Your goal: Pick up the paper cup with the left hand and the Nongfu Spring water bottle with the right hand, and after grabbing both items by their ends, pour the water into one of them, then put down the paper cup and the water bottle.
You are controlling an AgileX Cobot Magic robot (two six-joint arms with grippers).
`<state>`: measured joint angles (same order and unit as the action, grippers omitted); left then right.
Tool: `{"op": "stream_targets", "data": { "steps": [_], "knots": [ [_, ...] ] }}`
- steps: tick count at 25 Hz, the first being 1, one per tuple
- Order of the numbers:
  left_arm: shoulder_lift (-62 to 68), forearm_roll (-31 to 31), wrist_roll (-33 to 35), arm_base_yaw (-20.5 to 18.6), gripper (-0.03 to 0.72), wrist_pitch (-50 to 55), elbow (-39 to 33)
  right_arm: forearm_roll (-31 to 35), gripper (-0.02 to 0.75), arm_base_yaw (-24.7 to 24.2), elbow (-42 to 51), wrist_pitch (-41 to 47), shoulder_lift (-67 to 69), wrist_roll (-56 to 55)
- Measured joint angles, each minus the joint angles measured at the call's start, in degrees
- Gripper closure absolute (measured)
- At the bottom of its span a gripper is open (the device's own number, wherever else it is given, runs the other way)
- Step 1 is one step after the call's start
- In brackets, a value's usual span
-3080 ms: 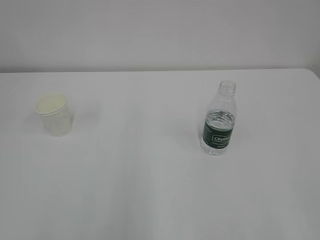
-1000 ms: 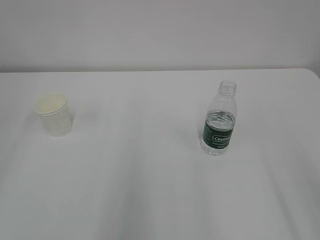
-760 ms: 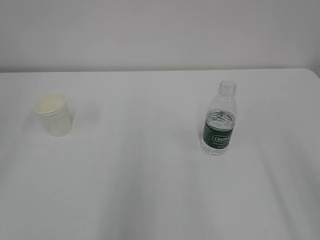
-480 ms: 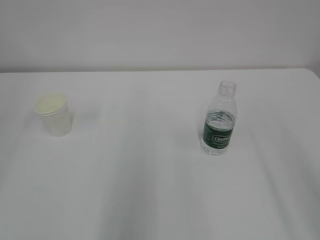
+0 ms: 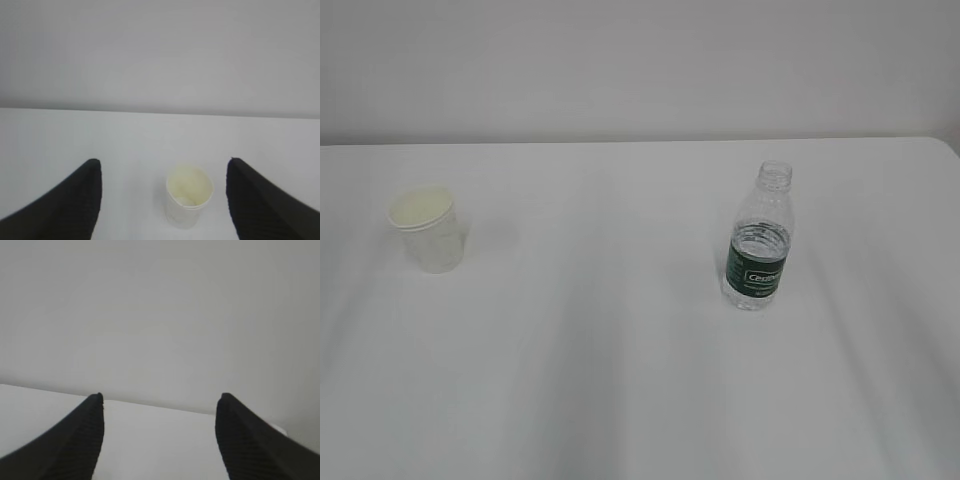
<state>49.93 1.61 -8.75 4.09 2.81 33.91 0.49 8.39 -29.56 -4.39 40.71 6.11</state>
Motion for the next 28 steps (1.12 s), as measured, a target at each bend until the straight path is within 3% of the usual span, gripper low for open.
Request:
{"op": "stream_targets", "data": {
  "steps": [4,11,17,22,28],
  "knots": [
    [4.7,-0.2,0.0,0.0,0.132,-2.8,0.0,-0.1,0.204,0.0,0.0,-1.5,3.1,-0.5],
    [10.9,-0.5,0.0,0.0,0.136,-12.0,0.0,-0.1,0.204,0.0,2.8,-12.7,9.2,-1.8],
    [15.2,-0.5,0.0,0.0,0.186,-18.9,-0.6,-2.4,0.204,0.0,5.3,-21.3,16.7,-7.0],
    [15.5,-0.5,0.0,0.0,0.193,-29.1,-6.2,-8.7,0.204,0.0,7.2,-29.7,23.7,-11.8],
    [15.5,-0.5,0.0,0.0,0.194,-33.7,-12.4,-12.5,0.204,0.0,7.2,-32.1,29.8,-12.6]
  ]
}}
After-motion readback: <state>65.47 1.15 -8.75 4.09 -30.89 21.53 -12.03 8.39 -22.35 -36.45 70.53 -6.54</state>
